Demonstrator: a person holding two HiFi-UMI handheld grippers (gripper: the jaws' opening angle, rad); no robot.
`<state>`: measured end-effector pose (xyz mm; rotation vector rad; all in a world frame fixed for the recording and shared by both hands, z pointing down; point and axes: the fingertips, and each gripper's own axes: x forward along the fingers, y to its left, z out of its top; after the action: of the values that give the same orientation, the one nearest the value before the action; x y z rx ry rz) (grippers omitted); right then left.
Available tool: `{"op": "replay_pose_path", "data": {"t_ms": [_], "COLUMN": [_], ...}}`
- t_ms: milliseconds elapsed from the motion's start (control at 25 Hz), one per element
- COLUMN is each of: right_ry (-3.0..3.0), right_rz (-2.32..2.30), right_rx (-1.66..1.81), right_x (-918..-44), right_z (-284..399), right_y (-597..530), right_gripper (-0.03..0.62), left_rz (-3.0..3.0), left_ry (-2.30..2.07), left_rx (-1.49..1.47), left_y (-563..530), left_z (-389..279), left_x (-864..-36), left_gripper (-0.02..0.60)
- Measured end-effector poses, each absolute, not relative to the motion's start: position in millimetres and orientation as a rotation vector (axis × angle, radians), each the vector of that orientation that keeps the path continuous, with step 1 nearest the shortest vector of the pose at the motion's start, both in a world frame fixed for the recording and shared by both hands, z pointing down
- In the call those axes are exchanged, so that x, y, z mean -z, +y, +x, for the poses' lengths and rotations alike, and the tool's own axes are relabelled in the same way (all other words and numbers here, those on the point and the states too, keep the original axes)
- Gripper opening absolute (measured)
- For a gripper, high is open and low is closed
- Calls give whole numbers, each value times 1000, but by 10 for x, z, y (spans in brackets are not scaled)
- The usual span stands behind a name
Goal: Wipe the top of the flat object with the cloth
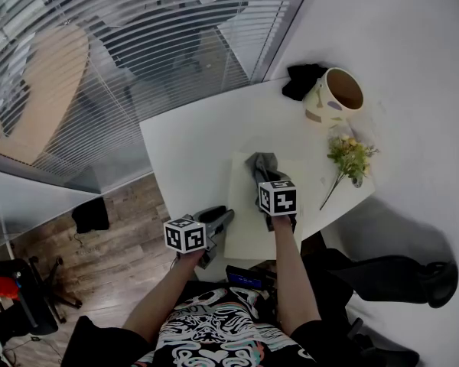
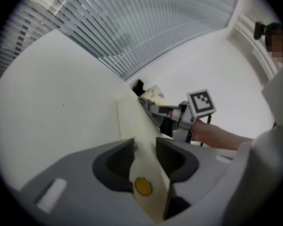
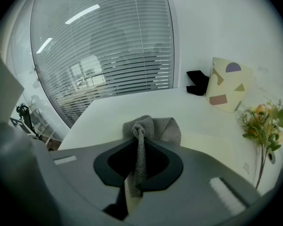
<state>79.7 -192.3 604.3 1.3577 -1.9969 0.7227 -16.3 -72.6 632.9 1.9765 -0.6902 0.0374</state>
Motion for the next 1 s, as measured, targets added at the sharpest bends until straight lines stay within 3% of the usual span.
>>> {"op": "replay_pose_path", "data": {"t_ms": [1000], "right_ry": [-1973], "right_rz": [1413], "right_rx": [-717], "right_x": [-6047], "right_z": [1100], "right_y": [-1904], "right_gripper": [15], "left_rz": [1985], "left_ry": [-713], "left_rx": [-40], "left_y": [-741], "left_z": [-148], "left_x": [-6323], "left_gripper": [199]}}
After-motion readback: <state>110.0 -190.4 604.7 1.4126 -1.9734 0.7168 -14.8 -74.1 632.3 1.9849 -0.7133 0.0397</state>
